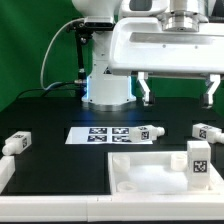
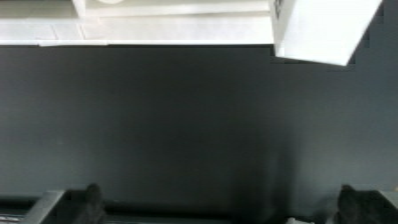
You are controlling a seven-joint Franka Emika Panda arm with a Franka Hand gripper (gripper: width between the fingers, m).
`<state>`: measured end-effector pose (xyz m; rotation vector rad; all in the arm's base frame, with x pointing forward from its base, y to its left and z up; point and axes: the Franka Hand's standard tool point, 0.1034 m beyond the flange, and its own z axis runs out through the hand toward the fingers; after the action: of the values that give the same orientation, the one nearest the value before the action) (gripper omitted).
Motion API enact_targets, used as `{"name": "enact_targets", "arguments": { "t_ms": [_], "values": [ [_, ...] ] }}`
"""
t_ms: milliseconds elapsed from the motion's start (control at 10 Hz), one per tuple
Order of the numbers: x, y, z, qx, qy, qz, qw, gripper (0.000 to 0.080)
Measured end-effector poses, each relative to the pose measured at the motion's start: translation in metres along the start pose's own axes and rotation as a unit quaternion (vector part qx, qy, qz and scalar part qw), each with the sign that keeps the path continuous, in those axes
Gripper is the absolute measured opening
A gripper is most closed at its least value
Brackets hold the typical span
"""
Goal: Assemble one leg
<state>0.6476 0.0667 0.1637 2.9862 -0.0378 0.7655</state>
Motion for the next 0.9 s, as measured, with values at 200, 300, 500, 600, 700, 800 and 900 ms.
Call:
{"name": "enact_targets", "arguments": {
  "t_ms": [200, 300, 500, 600, 700, 800, 900],
  "values": [
    [-0.007, 0.001, 0.002, 0.004, -0.022, 0.008, 1.000, 0.0649],
    [-0.016, 0.001, 0.002, 0.012, -0.067, 0.025, 0.997, 0.0649],
    [-0.024, -0.018, 0.004, 0.022, -0.120, 0.052, 0.991, 0.0649],
    [-0.028, -0.023, 0.007, 0.025, -0.183, 0.065, 0.981, 0.0649],
    [-0.024, -0.027, 0.014, 0.023, -0.209, 0.069, 0.975, 0.0649],
    [-0.028, -0.036, 0.021, 0.017, -0.238, 0.079, 0.968, 0.0649],
    [-0.034, -0.039, 0.026, 0.013, -0.273, 0.080, 0.959, 0.0649]
  ]
}}
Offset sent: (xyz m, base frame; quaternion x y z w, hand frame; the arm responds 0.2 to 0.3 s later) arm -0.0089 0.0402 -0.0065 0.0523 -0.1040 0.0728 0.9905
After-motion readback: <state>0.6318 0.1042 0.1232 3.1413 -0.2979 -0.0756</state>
